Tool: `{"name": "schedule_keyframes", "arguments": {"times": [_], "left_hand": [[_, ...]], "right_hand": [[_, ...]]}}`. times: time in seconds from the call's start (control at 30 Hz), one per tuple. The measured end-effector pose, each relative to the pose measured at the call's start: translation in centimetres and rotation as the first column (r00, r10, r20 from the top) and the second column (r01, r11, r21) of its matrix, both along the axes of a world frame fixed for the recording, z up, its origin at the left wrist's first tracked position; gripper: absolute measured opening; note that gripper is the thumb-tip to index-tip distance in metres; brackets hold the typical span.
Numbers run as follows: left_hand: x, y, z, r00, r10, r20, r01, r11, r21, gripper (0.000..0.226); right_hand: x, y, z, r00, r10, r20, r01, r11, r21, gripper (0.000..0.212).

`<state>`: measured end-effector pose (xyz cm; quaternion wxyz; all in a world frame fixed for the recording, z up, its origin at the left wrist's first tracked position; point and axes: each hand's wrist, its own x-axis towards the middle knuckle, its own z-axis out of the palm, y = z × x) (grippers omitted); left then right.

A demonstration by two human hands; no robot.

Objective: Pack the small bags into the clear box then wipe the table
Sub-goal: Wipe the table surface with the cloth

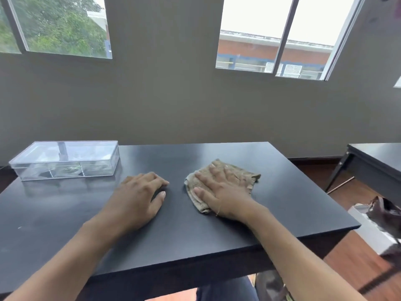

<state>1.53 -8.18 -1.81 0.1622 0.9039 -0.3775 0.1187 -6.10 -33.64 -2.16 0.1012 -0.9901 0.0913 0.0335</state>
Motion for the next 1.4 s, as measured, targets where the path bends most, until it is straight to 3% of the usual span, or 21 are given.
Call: {"name": "schedule_keyframes", "arguments": {"times": [0.2, 0.37, 0.53, 0.63, 0.7, 0.8, 0.93, 1.03, 1.13, 1.23, 1.4], "left_hand": [[2.4, -4.5, 0.1, 0.993, -0.118, -0.008, 0.118, 0.989, 0.089, 0.034], [2.3, -5.2, -1.5, 0.99, -0.131, -0.058, 0.131, 0.991, -0.005, 0.037], [2.6, -5.4, -1.7, 0.991, -0.128, -0.046, 0.125, 0.99, -0.062, 0.032], [2.7, -5.4, -1.6, 0.989, -0.135, -0.06, 0.13, 0.989, -0.077, 0.031], [2.8, -5.3, -1.6, 0.988, -0.135, -0.074, 0.128, 0.988, -0.086, 0.033], [2.8, -5.2, -1.6, 0.986, -0.142, -0.084, 0.134, 0.987, -0.092, 0.035], [2.7, -5.1, -1.6, 0.986, -0.14, -0.089, 0.131, 0.987, -0.095, 0.038], [2.7, -4.9, -1.8, 0.985, -0.146, -0.093, 0.136, 0.985, -0.102, 0.038], [2.7, -4.9, -2.0, 0.985, -0.144, -0.099, 0.134, 0.986, -0.104, 0.032], [2.5, -5.1, -2.1, 0.986, -0.131, -0.104, 0.122, 0.988, -0.091, 0.036], [2.3, -5.2, -2.0, 0.985, -0.12, -0.121, 0.111, 0.991, -0.08, 0.037]], "right_hand": [[-10.0, 0.7, -1.1, 0.968, 0.174, 0.181, -0.185, 0.982, 0.048, 0.056], [-11.2, -9.3, 0.0, 0.993, -0.101, 0.064, 0.1, 0.995, 0.017, 0.066], [-2.7, -18.1, 0.3, 0.915, -0.402, 0.025, 0.403, 0.914, -0.049, 0.078], [2.7, -18.0, 0.9, 0.901, -0.433, -0.033, 0.432, 0.901, -0.035, 0.075], [4.7, -16.1, 1.1, 0.931, -0.357, -0.077, 0.356, 0.934, -0.03, 0.074], [4.6, -11.1, 0.9, 0.99, -0.109, -0.088, 0.107, 0.994, -0.023, 0.07], [-2.5, -5.0, -0.2, 0.987, 0.155, 0.051, -0.155, 0.988, 0.013, 0.059], [-9.8, -4.8, -0.4, 0.974, 0.2, 0.109, -0.206, 0.978, 0.046, 0.053], [-15.3, -7.6, 0.2, 0.987, 0.134, 0.093, -0.138, 0.99, 0.04, 0.057], [-17.5, -11.5, 1.0, 0.998, -0.031, 0.051, 0.032, 0.999, -0.016, 0.063], [-12.7, -17.7, 0.6, 0.949, -0.315, 0.017, 0.316, 0.945, -0.089, 0.06]]}}
